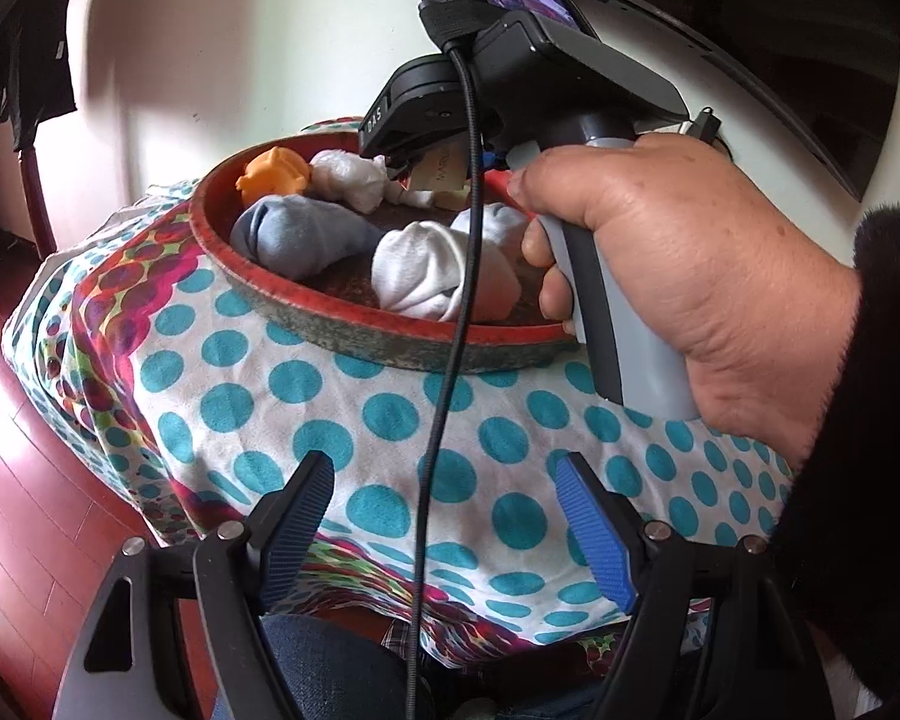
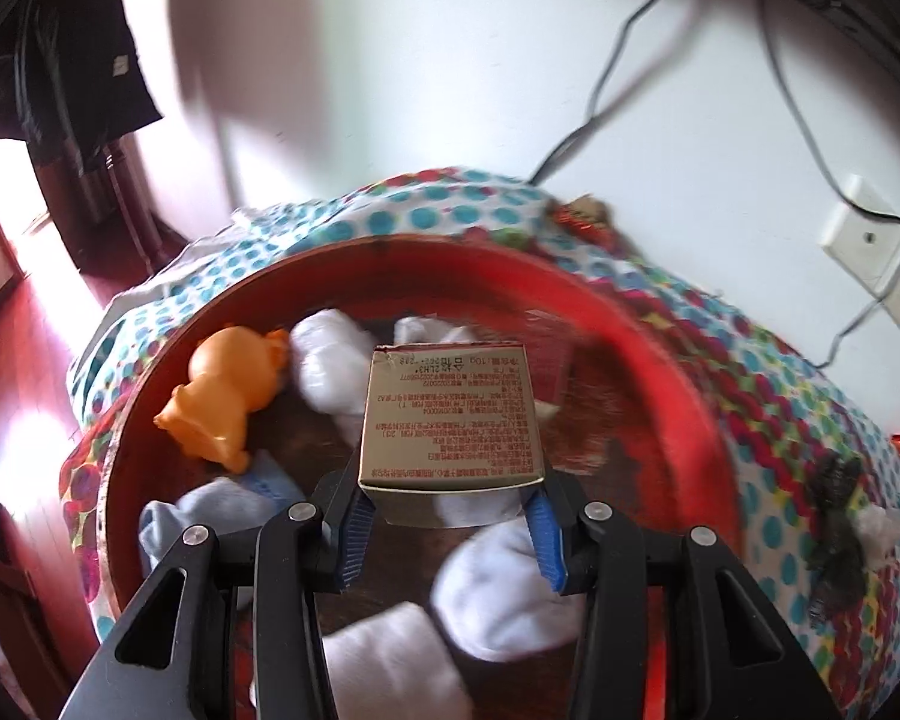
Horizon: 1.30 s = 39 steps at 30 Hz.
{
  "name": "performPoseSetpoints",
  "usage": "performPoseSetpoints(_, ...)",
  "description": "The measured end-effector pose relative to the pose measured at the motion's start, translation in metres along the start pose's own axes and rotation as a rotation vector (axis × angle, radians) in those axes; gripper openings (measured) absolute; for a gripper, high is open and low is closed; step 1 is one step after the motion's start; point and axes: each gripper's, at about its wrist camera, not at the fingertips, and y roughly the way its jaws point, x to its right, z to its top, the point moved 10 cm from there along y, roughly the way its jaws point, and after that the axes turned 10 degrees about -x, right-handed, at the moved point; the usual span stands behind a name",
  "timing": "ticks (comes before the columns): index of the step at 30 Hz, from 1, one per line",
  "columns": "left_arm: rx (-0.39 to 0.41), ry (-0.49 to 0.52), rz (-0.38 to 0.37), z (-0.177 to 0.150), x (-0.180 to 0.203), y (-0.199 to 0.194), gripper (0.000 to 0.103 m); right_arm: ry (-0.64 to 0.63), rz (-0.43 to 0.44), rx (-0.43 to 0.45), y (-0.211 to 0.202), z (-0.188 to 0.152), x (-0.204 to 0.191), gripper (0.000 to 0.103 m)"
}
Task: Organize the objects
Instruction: 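Carry the beige box into the red tray and lower it, then open the right gripper to release the box and lift away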
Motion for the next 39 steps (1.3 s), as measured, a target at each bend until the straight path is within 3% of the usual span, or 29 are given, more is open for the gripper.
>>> performPoseSetpoints(7,-0.021,-0.021,-0.018,-0.002,0.000,0.004,0.079,-0.009,0.015,-0.061,0.022,-0.011,-0.011,0.042)
performPoseSetpoints(23,-0.036,-0.011,-0.021,-0.005,0.004,0.010,0.079,0.009,0.015,-0.107,0.031,-0.018,-0.006,0.043)
performPoseSetpoints(24,-0.043,-0.001,-0.019,-0.006,0.006,0.012,0.079,0.005,0.012,-0.119,0.033,-0.019,-0.007,0.048)
performPoseSetpoints(25,-0.046,0.008,-0.012,-0.006,0.007,0.012,0.079,-0.011,0.019,-0.141,0.035,-0.019,-0.010,0.064)
performPoseSetpoints(26,-0.021,0.017,-0.017,-0.005,0.010,0.005,0.079,-0.027,0.032,-0.143,0.032,-0.019,-0.013,0.073)
performPoseSetpoints(28,0.057,0.041,-0.026,0.002,0.016,-0.011,0.079,-0.027,0.040,-0.053,0.006,-0.014,-0.008,0.072)
performPoseSetpoints(30,0.115,0.070,-0.033,0.005,0.024,-0.023,0.079,0.000,0.029,0.071,-0.034,-0.013,0.014,0.079)
performPoseSetpoints(33,0.154,0.151,-0.060,0.001,0.048,-0.031,0.079,0.067,-0.076,0.199,-0.078,-0.032,0.083,0.102)
performPoseSetpoints(39,0.219,0.343,-0.149,-0.019,0.103,-0.048,0.079,0.393,-0.284,0.100,-0.074,-0.131,0.277,0.101)
